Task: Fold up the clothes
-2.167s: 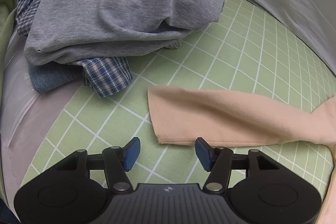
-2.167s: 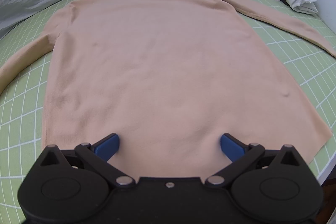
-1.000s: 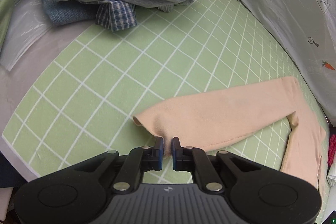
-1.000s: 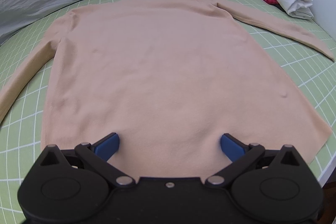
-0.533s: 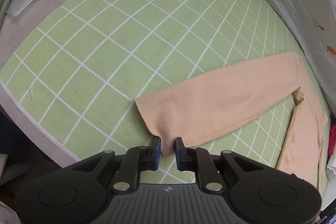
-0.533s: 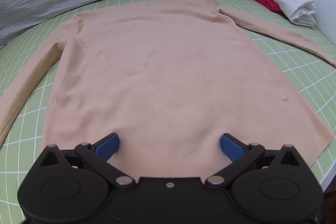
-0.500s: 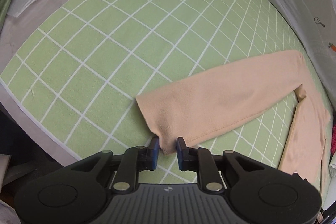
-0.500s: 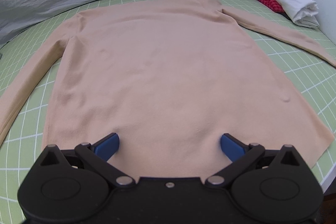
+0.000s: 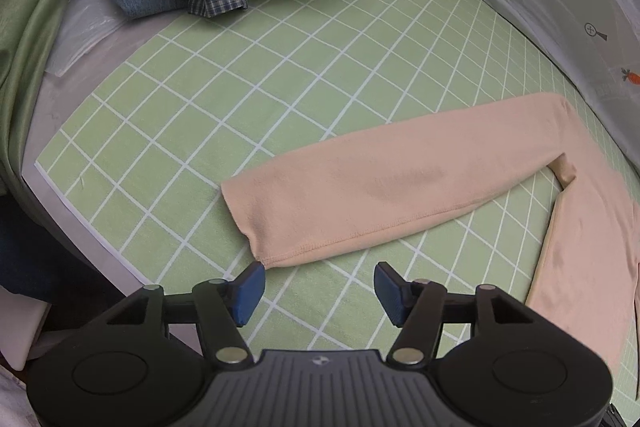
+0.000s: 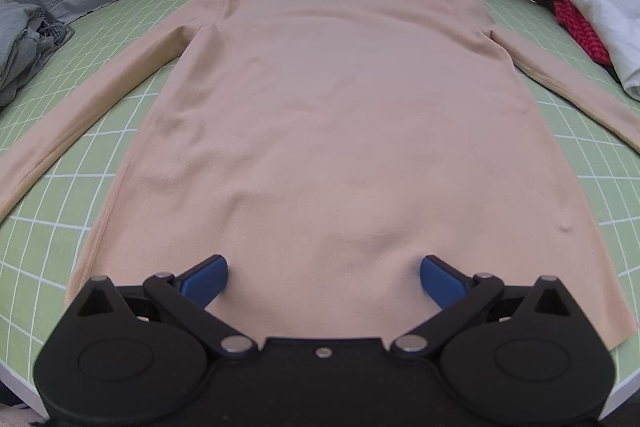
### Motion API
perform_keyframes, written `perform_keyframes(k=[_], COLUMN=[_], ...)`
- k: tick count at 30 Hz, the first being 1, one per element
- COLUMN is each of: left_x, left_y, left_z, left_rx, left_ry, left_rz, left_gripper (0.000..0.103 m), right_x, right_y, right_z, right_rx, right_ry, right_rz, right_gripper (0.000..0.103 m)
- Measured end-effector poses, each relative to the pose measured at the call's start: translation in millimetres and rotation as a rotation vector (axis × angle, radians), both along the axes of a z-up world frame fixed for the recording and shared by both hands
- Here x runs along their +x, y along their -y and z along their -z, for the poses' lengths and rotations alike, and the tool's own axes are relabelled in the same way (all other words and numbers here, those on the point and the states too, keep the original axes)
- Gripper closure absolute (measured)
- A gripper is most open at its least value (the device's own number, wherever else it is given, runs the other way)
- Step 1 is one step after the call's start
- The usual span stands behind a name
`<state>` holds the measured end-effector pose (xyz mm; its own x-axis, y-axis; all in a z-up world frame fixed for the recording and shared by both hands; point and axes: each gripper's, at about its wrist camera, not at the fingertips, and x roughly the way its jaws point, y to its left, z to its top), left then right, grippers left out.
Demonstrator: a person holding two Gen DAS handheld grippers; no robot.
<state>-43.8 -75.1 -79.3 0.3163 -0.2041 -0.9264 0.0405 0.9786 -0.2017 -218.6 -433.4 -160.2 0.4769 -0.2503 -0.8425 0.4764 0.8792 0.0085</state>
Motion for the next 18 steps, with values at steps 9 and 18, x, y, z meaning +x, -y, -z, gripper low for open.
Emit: perform_keyframes(k=[9,18], left_x=[-7.5,-4.7], left_y=[3.8,-7.8], left_z=[-8.9,-1.8], left_rx=[0.037,0.046], left_ry=[0.062,0.050], left_rz=[0.097,0.173], left_gripper=[0.033,0.033], right_x=[-32.0,-37.2], right_y=[-57.9,-93.9], right_z=[-26.7,-19.3], right_rx=[-0.025,0.007], right_ry=[0.157,0.130], right_rz=[0.033,-0.006], right_gripper=[0.000,0.000])
